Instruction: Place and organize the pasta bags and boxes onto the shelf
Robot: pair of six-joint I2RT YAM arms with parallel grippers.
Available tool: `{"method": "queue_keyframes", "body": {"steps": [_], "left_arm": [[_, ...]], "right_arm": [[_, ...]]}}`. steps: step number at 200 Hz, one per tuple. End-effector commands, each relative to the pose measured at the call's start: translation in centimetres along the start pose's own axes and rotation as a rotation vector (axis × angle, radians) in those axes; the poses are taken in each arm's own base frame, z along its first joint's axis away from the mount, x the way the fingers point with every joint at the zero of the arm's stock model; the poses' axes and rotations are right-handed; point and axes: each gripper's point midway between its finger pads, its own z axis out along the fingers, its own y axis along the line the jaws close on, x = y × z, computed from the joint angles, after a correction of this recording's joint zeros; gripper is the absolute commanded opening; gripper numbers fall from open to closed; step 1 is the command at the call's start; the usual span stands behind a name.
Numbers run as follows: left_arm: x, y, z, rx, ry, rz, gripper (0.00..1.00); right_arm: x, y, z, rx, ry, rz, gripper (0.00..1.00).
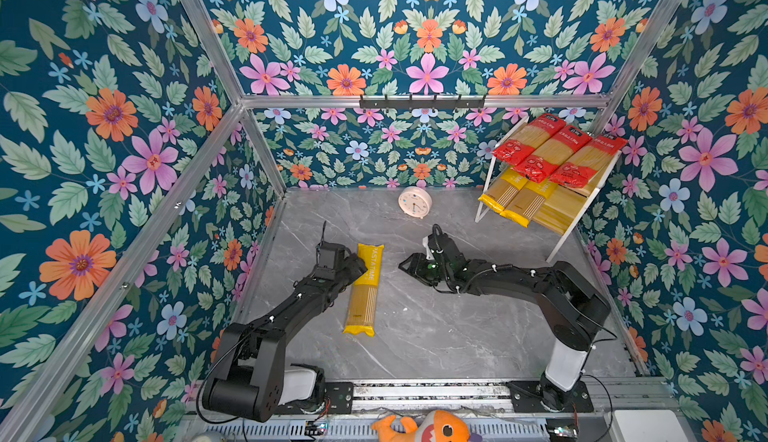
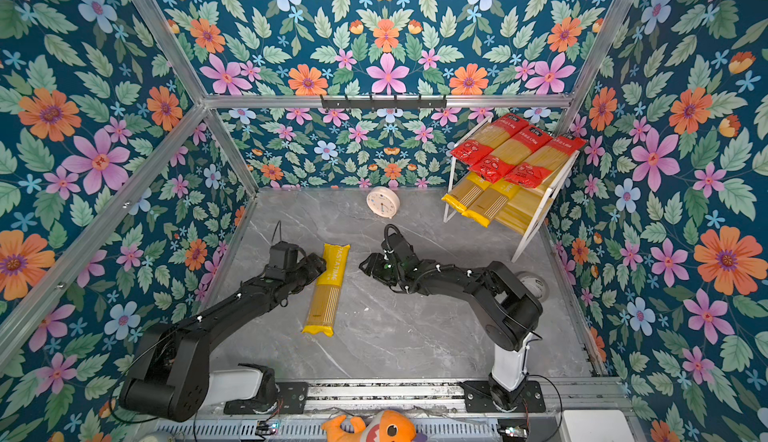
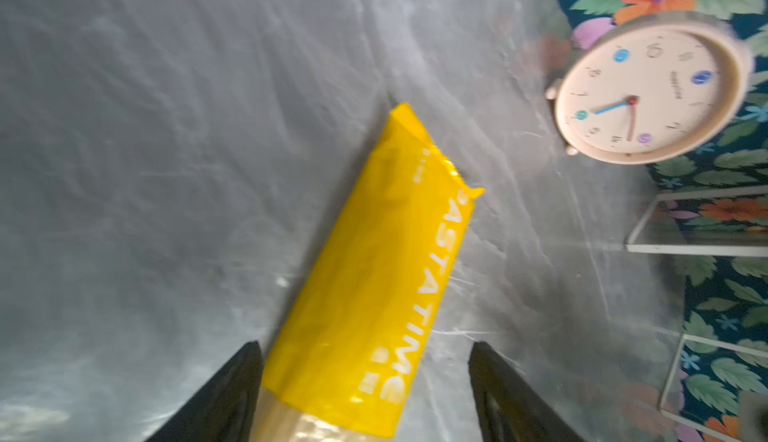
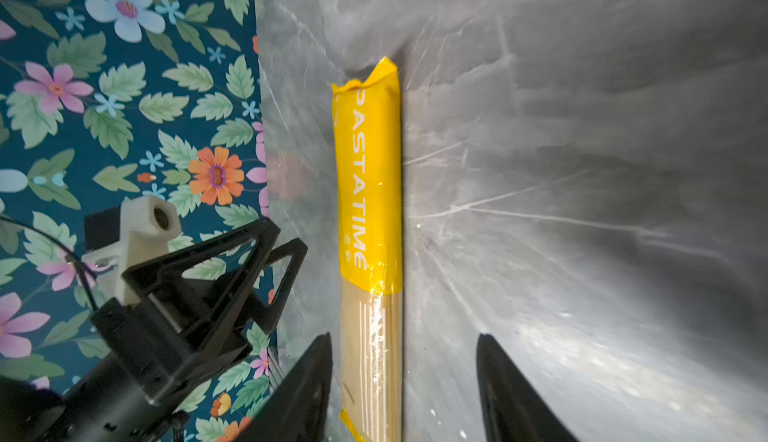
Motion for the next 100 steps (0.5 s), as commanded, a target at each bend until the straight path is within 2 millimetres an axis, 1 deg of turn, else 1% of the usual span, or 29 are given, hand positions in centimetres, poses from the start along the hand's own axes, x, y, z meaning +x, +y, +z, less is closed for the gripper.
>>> {"method": "queue_keyframes", "body": {"steps": [1, 11, 29, 57, 76, 100], "left_arm": [[1.6, 1.7, -0.2, 0.009, 0.087, 0.041, 0.77], [1.8, 1.9, -0.3, 0.011, 0.089, 0.047, 0.76], [2.6, 1.9, -0.1, 0.044, 0.099, 0.022, 0.71], [3.5, 1.8, -0.1, 0.082, 0.109, -0.01, 0.64], [3.8, 1.9, 0.0, 0.09, 0.109, -0.016, 0.59], [4.4, 1.6, 0.4, 0.112, 0.125, -0.023, 0.53]], "right_arm": [[1.3, 0.9, 1.6, -0.001, 0.046, 0.019, 0.53], [1.5, 1.2, 2.4, -0.003, 0.054, 0.023, 0.52], [1.7, 1.6, 3.8, -0.005, 0.074, 0.026, 0.49], [1.9, 0.8, 5.7, 0.028, 0.099, 0.056, 0.44], [2.0, 0.2, 6.7, 0.047, 0.114, 0.064, 0.42], [2.0, 0.1, 7.9, 0.054, 0.125, 0.071, 0.41]]}}
